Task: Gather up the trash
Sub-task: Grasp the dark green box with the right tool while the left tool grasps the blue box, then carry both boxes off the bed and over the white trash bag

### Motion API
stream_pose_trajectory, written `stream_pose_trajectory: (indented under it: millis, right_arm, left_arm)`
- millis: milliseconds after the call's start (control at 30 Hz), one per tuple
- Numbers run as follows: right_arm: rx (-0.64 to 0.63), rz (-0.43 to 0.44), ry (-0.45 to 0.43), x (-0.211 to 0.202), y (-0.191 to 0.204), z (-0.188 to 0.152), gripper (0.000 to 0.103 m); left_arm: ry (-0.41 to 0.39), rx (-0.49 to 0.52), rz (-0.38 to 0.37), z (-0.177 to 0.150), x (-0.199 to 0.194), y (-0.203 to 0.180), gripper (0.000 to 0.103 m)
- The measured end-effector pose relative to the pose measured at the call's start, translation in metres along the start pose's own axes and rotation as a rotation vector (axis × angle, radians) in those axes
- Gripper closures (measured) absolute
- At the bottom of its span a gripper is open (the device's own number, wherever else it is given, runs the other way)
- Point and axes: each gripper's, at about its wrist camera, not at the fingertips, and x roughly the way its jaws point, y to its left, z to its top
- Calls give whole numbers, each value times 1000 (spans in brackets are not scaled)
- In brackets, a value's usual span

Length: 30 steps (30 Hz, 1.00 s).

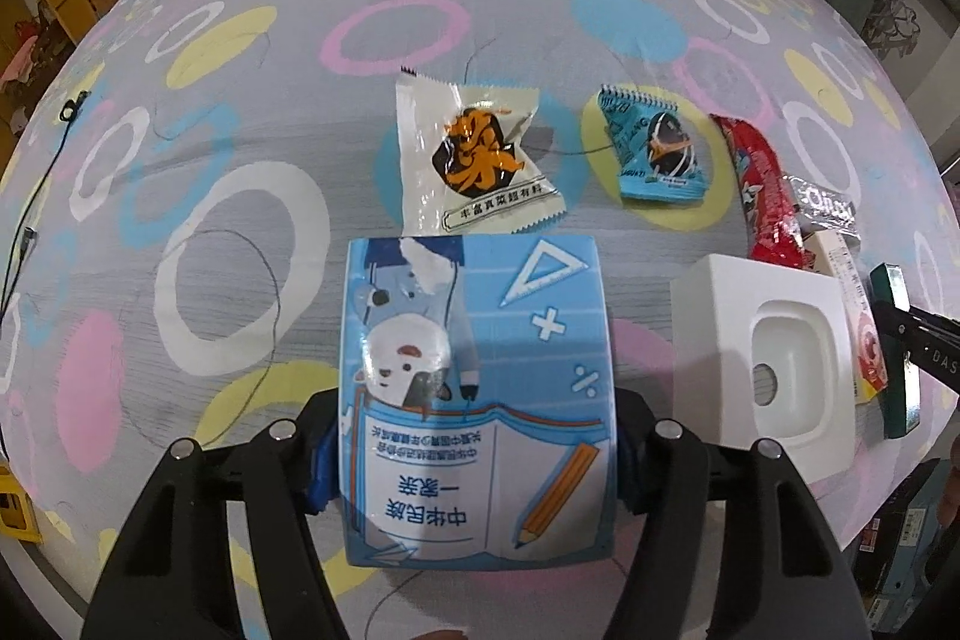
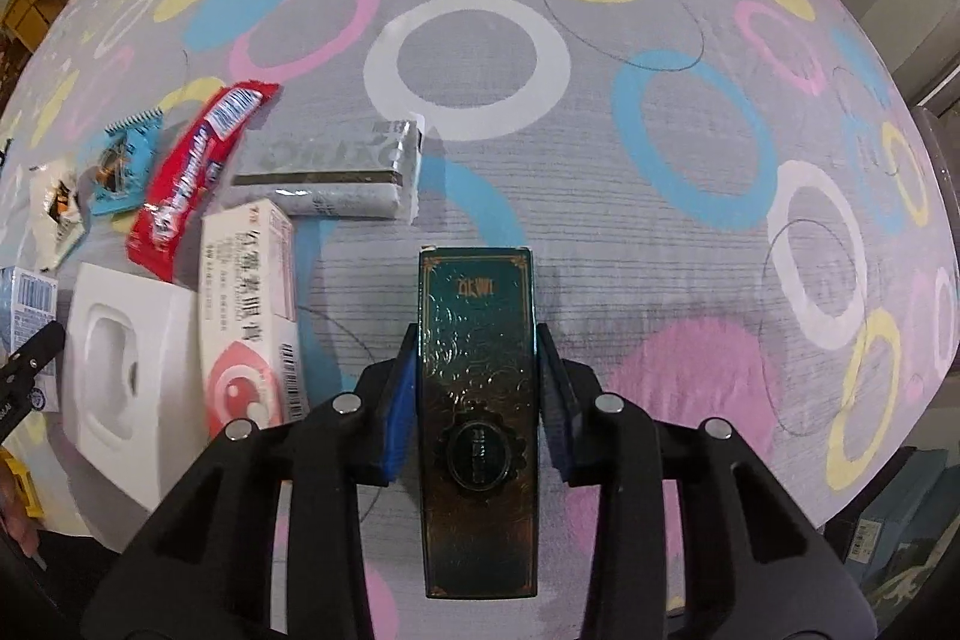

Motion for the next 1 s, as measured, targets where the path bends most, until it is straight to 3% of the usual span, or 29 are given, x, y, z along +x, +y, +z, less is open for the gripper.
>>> stream_pose_trajectory:
  millis: [500,1000]
  right_arm:
    - [-17,67,-125,-89,6,-12,69]
    - [-43,137,-281,-201,13,-76,69]
  left_arm:
    - [-105,43,-16,-10,-73,-5,39]
    - [-222,108,-91,-62,-169,-13,39]
